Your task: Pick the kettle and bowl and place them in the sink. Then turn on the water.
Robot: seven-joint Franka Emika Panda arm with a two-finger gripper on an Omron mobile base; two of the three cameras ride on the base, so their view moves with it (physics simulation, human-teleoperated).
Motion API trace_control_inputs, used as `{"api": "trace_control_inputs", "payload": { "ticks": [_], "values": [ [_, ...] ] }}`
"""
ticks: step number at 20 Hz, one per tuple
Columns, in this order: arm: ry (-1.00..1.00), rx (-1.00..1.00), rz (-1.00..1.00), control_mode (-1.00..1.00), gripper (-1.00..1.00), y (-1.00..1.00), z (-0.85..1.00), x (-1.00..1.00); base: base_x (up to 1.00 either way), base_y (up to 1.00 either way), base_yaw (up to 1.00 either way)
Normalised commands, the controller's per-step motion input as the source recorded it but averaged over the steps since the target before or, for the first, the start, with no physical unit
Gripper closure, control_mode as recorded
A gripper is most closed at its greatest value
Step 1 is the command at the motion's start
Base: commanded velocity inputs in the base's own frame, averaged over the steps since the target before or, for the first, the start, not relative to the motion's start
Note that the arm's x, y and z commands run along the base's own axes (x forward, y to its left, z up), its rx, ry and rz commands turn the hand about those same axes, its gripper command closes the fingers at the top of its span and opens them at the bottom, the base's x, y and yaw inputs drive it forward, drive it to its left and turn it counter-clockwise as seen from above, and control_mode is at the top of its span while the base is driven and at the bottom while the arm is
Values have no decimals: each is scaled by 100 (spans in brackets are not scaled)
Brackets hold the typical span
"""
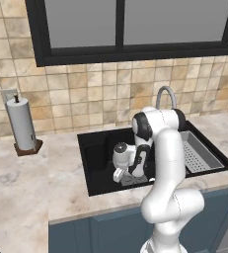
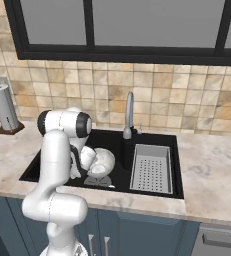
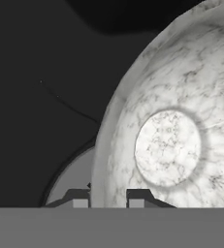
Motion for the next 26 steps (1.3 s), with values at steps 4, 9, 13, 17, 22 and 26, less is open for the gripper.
{"api": "trace_control_inputs", "payload": {
  "ticks": [4, 9, 13, 17, 22, 26],
  "values": [
    [1, 0, 0, -100, 100, 0, 0, 0, 0, 0, 0],
    [0, 0, 0, -100, -100, 0, 0, 0, 0, 0, 0],
    [0, 0, 0, -100, -100, 0, 0, 0, 0, 0, 0],
    [0, 0, 0, -100, -100, 0, 0, 0, 0, 0, 0],
    [0, 0, 0, -100, -100, 0, 0, 0, 0, 0, 0],
    [0, 0, -1, -100, -100, 0, 20, 0, 0, 0, 0]
  ]
}}
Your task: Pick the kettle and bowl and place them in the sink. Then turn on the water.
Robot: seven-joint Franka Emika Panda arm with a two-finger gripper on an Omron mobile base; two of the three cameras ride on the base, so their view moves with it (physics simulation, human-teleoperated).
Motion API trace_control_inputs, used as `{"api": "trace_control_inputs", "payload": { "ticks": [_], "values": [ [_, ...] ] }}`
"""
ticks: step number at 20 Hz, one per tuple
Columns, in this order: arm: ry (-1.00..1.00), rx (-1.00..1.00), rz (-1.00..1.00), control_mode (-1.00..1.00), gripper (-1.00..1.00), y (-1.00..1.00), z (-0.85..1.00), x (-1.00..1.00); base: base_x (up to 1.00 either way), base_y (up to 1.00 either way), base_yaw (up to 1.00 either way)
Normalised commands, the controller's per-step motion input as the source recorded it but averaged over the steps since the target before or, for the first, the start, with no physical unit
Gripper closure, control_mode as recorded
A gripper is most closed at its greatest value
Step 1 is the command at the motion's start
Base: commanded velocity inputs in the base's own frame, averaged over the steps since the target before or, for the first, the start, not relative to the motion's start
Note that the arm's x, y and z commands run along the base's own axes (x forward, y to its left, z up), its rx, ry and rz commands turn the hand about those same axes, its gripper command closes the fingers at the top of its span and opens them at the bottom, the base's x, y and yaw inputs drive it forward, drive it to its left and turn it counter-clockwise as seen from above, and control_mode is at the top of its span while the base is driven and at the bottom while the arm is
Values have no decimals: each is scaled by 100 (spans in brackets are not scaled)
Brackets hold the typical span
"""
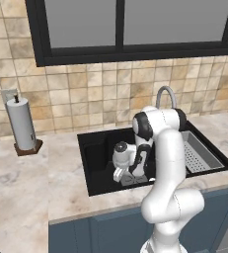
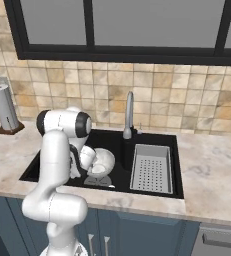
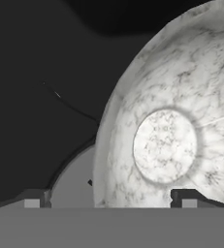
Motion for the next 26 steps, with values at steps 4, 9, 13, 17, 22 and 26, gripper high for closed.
{"api": "trace_control_inputs", "payload": {
  "ticks": [4, 9, 13, 17, 22, 26],
  "values": [
    [0, 0, -2, -100, -100, 0, 27, -2, 0, 0, 0],
    [0, 0, -2, -100, -100, 0, 39, -4, 0, 0, 0],
    [0, 0, -3, -100, -100, 0, 53, -8, 0, 0, 0],
    [0, 2, -3, -100, -100, -3, 61, -8, 0, 0, 0],
    [0, 6, -5, -100, -100, -10, 64, -15, 0, 0, 0],
    [0, 7, -6, -100, -100, -15, 65, -15, 0, 0, 0]
  ]
}}
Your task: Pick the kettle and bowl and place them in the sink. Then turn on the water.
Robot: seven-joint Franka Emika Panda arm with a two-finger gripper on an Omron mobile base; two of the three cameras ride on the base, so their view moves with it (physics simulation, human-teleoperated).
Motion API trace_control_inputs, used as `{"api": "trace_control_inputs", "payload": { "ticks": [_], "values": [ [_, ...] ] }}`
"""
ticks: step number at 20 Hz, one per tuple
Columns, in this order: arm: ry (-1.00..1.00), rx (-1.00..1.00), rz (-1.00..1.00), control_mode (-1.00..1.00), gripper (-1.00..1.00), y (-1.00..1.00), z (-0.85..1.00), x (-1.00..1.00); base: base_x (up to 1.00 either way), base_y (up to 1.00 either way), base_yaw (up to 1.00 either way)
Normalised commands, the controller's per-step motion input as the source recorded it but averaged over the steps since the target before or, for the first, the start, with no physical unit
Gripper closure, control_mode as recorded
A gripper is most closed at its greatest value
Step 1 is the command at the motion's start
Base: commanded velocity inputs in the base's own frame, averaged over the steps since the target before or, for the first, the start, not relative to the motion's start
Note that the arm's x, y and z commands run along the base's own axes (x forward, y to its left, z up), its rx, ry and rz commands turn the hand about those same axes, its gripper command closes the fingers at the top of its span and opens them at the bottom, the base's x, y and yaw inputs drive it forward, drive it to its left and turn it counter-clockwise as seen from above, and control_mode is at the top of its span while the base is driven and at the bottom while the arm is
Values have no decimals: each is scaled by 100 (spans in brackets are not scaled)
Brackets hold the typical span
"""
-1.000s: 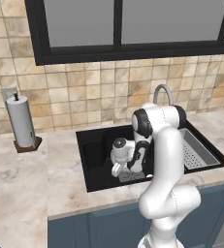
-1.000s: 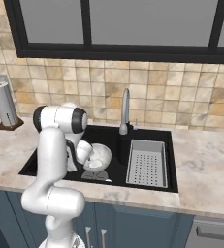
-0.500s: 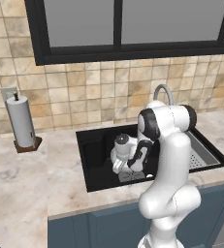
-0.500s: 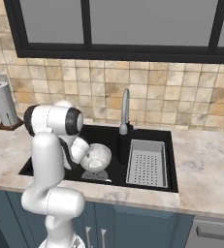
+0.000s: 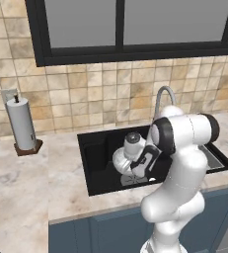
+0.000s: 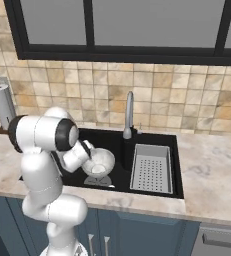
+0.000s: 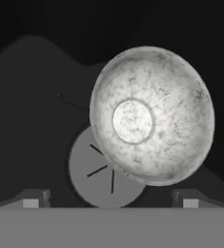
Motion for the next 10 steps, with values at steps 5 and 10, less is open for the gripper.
{"api": "trace_control_inputs", "payload": {
  "ticks": [5, 10],
  "values": [
    [0, 9, -8, -100, -100, -11, 67, -12, 0, 0, 0],
    [0, 6, -11, -100, -100, -1, 74, -5, 0, 0, 0]
  ]
}}
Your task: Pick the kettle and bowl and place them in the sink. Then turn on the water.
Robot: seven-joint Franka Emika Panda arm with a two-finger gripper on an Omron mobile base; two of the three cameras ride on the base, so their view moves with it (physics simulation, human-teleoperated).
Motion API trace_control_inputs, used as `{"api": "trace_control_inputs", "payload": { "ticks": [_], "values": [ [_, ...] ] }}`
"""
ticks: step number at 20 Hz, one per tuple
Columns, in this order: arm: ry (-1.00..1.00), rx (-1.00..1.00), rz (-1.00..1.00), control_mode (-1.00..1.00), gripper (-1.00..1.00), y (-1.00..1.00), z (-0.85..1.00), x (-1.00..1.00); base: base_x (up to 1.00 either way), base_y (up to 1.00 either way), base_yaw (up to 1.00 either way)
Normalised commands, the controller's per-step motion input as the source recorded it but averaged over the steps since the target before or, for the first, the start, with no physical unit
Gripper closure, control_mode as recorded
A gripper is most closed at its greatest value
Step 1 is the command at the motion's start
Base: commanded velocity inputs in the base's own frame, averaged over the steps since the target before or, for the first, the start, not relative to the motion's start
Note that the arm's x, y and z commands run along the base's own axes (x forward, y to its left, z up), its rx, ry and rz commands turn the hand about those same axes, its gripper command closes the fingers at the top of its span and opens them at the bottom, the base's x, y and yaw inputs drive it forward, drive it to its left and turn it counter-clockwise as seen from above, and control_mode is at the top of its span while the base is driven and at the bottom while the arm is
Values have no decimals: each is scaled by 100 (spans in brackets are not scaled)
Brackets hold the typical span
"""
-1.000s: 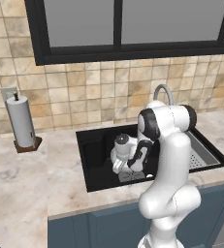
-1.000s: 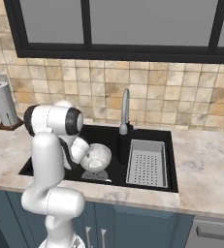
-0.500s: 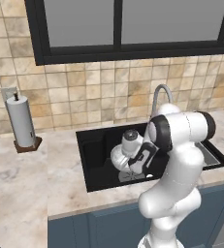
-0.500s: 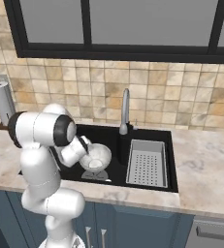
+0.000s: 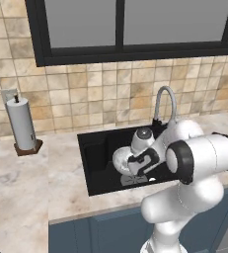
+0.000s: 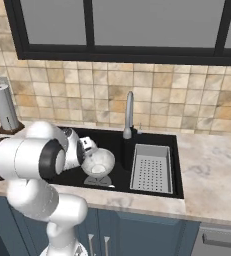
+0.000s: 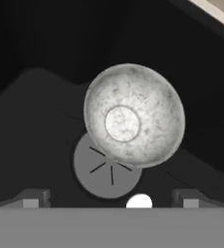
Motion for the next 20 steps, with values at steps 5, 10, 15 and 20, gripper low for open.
{"api": "trace_control_inputs", "payload": {
  "ticks": [5, 10, 15, 20],
  "values": [
    [0, 2, -12, -100, -100, 0, 80, -1, 0, 0, 0],
    [3, 1, -15, -100, -100, 0, 83, -9, 0, 0, 0],
    [4, 2, -15, -100, -100, -1, 71, -26, 0, 0, 0],
    [1, 4, -16, -100, -100, -12, 64, -48, 0, 0, 0]
  ]
}}
